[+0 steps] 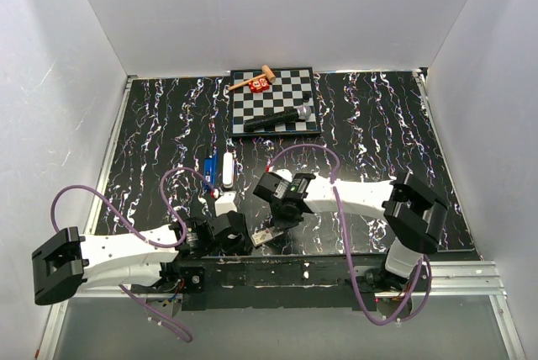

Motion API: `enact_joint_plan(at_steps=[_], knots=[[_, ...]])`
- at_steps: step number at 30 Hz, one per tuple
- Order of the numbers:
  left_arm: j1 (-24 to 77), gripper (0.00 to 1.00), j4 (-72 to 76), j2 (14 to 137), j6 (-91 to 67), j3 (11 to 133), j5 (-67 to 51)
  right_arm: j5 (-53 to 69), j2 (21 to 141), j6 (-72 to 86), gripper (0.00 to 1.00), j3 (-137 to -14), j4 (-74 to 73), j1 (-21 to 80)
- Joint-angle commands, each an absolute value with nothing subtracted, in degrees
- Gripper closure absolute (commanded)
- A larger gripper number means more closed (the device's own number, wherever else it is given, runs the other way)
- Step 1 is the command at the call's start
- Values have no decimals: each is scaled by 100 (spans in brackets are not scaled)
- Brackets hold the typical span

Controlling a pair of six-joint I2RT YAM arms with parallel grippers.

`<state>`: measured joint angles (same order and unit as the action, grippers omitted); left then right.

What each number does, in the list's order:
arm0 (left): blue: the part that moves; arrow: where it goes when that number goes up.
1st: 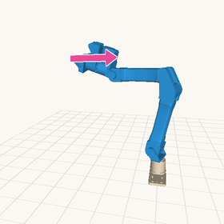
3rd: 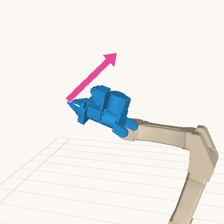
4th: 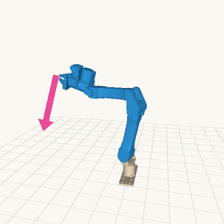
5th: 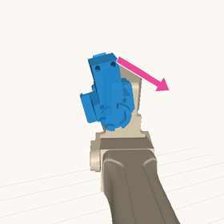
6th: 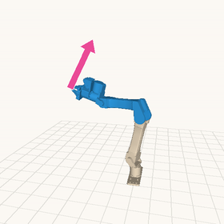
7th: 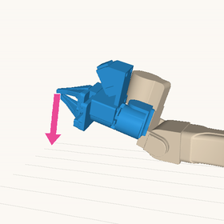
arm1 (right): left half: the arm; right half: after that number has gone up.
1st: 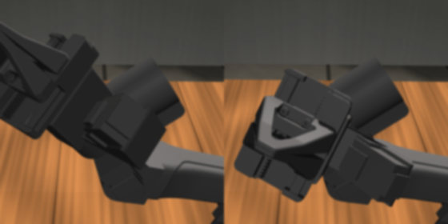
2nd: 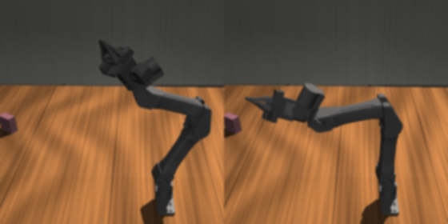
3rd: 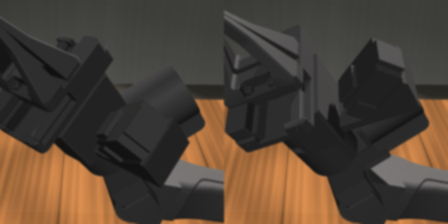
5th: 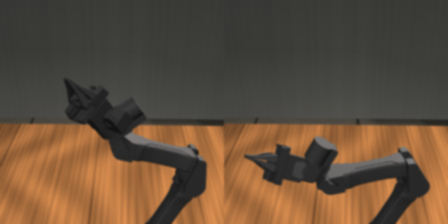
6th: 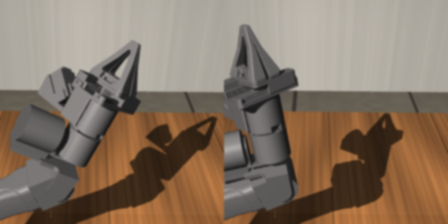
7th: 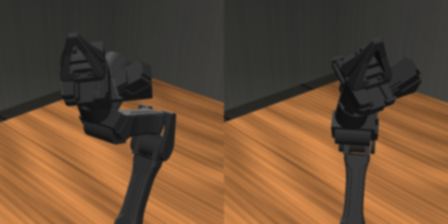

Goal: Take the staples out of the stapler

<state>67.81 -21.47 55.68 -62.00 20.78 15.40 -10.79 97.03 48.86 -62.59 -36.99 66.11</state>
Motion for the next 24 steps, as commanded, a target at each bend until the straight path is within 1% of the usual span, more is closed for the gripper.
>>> enact_joint_plan(at_steps=[1,4,6,9,11,13,14,15,16,17,24], knots=[[6820,64,-2548,5581,-6240,2347,1881,-1222,9325,4755,75,-6425,-3823,6601],[6812,66,-2645,5607,-6249,2373,1916,-1248,9220,4746,69,-6443,-3911,6601],[6812,70,-2654,5616,-6249,2391,1907,-1344,9115,4746,66,-6373,-3920,6592],[6812,74,-2689,5704,-6249,2452,1916,-1406,9035,4711,67,-6276,-3894,6531],[6812,78,-2681,5844,-6197,2540,1890,-1406,9044,4676,72,-6214,-3876,6486],[6812,83,-2681,5985,-6135,2645,1872,-1432,9088,4632,79,-6170,-3859,6451],[6812,85,-2655,6038,-6117,2689,1863,-1459,9105,4614,86,-6135,-3850,6425],[6812,87,-2628,6090,-6108,2733,1846,-1459,9114,4606,90,-6100,-3832,6407],[6812,87,-2611,6152,-6074,2768,1837,-1468,9140,4597,96,-6074,-3806,6399],[6812,88,-2584,6213,-6065,2786,1828,-1468,9141,4579,99,-6030,-3771,6372],[6812,95,-2549,6644,-5915,3067,1793,-1433,9290,4544,99,-5968,-3674,6328]])
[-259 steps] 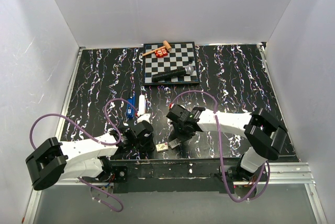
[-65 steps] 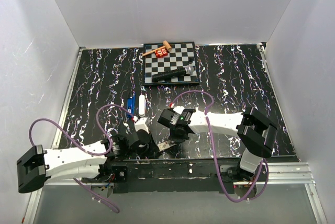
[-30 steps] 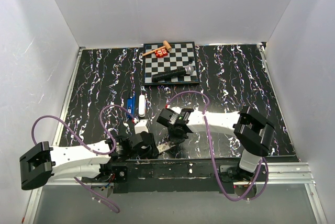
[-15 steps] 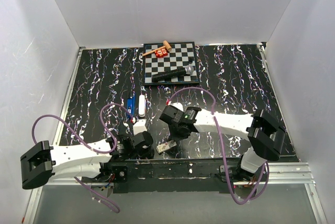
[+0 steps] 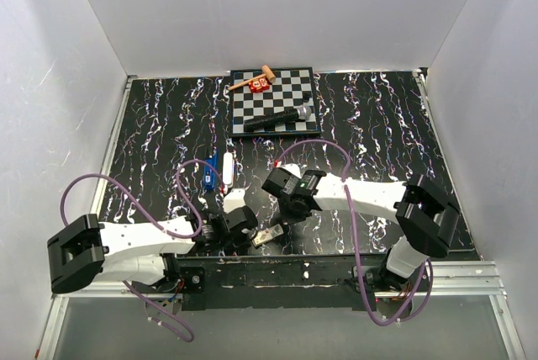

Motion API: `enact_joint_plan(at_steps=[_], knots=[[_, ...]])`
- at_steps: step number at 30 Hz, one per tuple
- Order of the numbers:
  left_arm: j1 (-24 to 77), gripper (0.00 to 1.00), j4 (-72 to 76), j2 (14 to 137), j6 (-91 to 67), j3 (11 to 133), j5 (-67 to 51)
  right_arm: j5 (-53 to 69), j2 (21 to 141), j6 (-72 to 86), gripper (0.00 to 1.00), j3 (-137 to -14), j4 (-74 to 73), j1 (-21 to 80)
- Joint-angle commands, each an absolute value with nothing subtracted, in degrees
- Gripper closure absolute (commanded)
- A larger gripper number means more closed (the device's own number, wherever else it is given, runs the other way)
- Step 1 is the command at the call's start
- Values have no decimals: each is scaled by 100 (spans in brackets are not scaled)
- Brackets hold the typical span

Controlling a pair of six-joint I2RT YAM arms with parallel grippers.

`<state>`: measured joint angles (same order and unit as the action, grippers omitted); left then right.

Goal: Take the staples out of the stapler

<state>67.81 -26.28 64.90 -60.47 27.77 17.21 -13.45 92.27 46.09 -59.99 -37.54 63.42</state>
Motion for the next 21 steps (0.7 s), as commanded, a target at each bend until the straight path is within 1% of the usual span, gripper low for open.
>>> enact_joint_plan(at_steps=[1,14,21], knots=[[6812,95,-2540,6705,-5906,3102,1784,-1415,9325,4544,99,-5968,-3665,6328],[6803,97,-2400,7145,-5818,3269,1653,-792,9747,4509,99,-6073,-3270,6337],[6706,98,-2110,7330,-5792,3120,1512,-466,9721,4500,99,-5959,-2954,6337]])
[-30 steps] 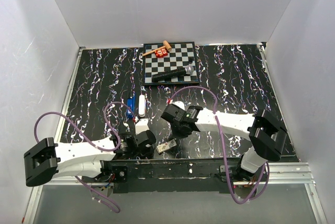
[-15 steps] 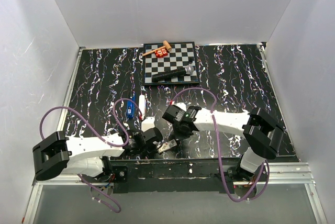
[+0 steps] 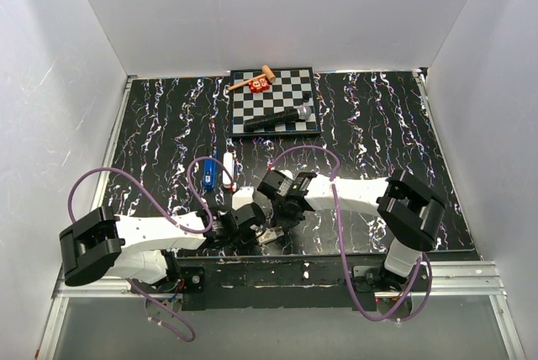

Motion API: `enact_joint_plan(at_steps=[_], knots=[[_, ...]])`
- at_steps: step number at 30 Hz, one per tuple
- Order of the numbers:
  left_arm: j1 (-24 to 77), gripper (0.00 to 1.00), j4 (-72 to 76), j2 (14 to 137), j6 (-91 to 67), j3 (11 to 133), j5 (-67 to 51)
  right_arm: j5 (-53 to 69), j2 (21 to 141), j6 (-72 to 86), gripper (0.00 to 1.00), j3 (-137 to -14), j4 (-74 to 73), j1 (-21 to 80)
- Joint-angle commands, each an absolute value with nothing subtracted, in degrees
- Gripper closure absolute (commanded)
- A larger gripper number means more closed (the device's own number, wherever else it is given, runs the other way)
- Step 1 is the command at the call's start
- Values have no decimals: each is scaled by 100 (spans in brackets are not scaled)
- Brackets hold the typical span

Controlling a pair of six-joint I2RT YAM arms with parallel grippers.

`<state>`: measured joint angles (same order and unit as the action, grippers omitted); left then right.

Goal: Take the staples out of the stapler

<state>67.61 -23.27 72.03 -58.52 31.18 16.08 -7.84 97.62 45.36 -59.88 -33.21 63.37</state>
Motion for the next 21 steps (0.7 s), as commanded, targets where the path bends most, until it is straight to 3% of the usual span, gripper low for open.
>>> enact_joint_plan(at_steps=[1,11,16,21], knots=[[6689,99,-2083,7347,-5783,3120,1503,-414,9712,4483,99,-5950,-2910,6346],[6443,100,-1705,7646,-5537,3067,1143,-141,9589,4456,99,-5871,-2716,6337],[6425,100,-1845,7638,-5441,3173,1160,-623,9483,4465,99,-5906,-3049,6328],[6425,83,-2249,7339,-5397,3199,1327,-913,9291,4456,99,-5827,-3278,6197]])
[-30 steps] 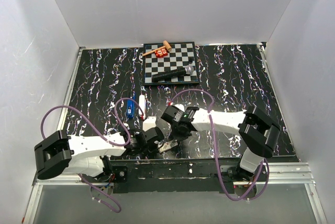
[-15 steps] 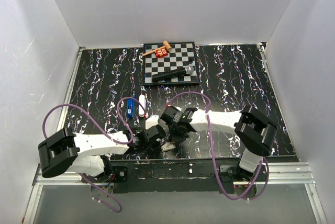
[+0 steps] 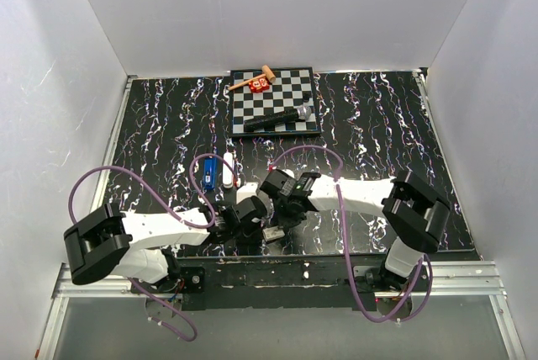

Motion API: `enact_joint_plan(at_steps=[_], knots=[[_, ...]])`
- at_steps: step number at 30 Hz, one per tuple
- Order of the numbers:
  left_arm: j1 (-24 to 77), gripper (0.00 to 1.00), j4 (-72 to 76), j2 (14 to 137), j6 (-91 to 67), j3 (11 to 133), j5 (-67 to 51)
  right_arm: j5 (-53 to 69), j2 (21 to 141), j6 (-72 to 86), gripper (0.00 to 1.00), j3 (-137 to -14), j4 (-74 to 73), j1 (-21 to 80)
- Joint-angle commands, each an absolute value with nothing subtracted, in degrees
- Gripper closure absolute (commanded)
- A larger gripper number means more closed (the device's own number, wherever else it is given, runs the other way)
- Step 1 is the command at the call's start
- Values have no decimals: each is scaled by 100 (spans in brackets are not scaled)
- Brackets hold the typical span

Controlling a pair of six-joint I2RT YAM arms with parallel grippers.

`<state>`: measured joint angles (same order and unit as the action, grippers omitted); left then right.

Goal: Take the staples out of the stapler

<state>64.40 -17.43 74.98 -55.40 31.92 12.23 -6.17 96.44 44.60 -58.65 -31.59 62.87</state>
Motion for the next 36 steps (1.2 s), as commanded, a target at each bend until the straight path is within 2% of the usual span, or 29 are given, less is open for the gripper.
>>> enact_joint_plan(at_steps=[1,8,17,22,36], knots=[[6425,81,-2328,7287,-5379,3208,1345,-992,9238,4456,99,-5801,-3304,6170],[6425,75,-2523,7154,-5361,3208,1319,-1195,8912,4447,97,-5564,-3375,5950],[6425,75,-2303,7532,-5177,3454,1072,-1020,8894,4403,95,-5353,-3173,5906],[6425,76,-2145,7883,-5098,3559,993,-686,9114,4403,99,-5379,-2910,5897],[6425,78,-1969,8367,-4913,3788,844,-159,9308,4456,99,-5432,-2672,6003]])
